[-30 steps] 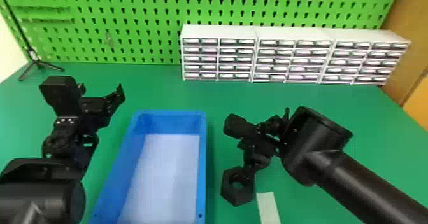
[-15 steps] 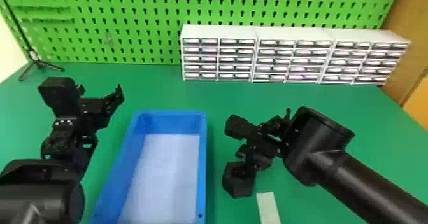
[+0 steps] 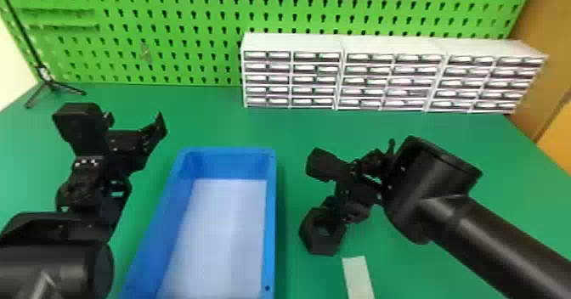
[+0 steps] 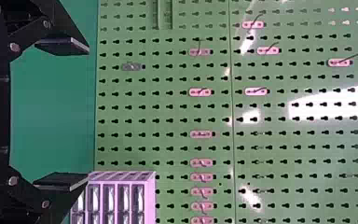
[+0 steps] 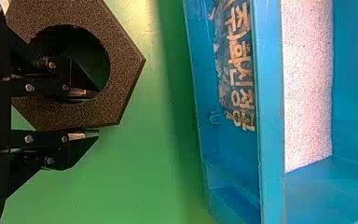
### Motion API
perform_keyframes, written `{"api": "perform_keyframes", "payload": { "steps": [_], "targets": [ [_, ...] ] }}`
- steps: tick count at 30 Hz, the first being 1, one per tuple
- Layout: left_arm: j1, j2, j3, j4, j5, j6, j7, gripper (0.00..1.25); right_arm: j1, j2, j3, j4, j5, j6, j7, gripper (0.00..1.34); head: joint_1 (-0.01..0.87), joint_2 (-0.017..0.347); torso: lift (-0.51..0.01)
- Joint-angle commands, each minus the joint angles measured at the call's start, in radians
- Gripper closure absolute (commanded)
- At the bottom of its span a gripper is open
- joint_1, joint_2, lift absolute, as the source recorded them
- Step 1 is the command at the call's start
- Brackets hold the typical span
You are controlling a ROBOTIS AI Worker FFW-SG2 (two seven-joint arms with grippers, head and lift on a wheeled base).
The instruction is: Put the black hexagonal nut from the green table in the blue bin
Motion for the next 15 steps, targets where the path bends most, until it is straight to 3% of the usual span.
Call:
{"api": "perform_keyframes", "payload": {
  "steps": [1, 9, 15],
  "targets": [
    [0.000, 0.000, 0.001, 0.000, 0.000, -0.001, 0.000, 0.30, -0.006, -0.005, 0.003, -0.007, -0.005, 0.006, 0.002, 1.05, 0.683, 0.028, -0.096],
    [0.000, 0.000, -0.001, 0.000, 0.000, 0.001, 0.000, 0.30, -0.029, -0.028, -0.008, -0.019, -0.041, 0.017, 0.025, 1.05, 0.683, 0.028, -0.096],
    [0.000, 0.000, -0.001, 0.000, 0.000, 0.001, 0.000, 0.30, -0.040, -0.044, -0.071, -0.045, -0.058, 0.039, 0.048, 1.05, 0.683, 0.028, -0.096]
  ]
}}
